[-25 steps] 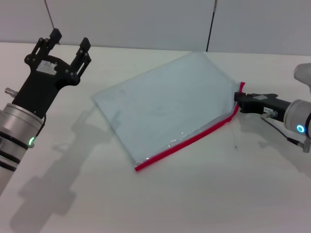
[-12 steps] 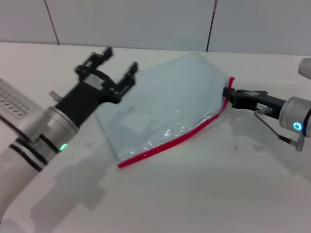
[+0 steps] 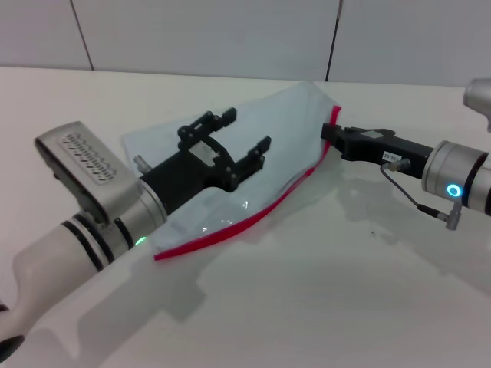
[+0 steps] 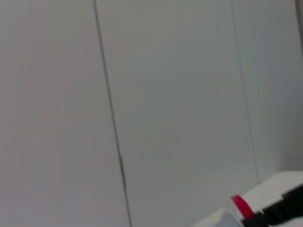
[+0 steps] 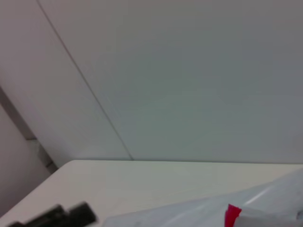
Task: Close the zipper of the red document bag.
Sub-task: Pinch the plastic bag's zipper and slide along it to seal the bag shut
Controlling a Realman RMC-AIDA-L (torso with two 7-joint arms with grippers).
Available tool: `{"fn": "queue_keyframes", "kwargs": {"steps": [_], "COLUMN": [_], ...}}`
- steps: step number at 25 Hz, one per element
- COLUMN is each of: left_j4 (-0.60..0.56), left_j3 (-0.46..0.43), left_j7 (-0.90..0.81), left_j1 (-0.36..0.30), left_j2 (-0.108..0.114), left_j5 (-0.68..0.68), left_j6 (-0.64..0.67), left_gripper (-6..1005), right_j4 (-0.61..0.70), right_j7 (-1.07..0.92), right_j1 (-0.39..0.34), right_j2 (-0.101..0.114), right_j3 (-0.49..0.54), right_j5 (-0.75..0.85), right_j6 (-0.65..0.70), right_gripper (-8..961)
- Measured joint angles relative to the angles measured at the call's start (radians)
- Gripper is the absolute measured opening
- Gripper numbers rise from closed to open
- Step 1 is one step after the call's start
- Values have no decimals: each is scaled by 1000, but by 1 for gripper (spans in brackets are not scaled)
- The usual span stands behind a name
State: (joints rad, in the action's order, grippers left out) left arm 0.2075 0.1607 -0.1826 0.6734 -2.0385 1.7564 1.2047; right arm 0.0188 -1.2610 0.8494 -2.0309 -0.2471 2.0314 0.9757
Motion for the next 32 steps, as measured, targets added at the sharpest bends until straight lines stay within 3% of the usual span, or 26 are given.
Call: {"fn": "queue_keyframes", "kwargs": {"steps": [6,14,23,32], "left_j4": [34,126,223,229], "left_j3": [34,20,-154,-164], "left_j7": [69,323,703,801], "left_j1": [42,80,59,56], "left_j2": [-2,-2,-5,-5], "left_j5": [0,-6,-14,-6], "left_j6": [-84,-218,-326,-318], "left_gripper": [667,665,663,661], "right_j4": [-16,-21,-21,-20], "right_j7": [0,0,0,0], "right_j1": [21,23,23,25], "right_j2": [-1,0,0,0], "right_j3": [-7,-8,-8,-8], "right_j5": [3,4,4,4], "right_j6": [7,0,-1,-2], "right_gripper": [13,13,13,13]}}
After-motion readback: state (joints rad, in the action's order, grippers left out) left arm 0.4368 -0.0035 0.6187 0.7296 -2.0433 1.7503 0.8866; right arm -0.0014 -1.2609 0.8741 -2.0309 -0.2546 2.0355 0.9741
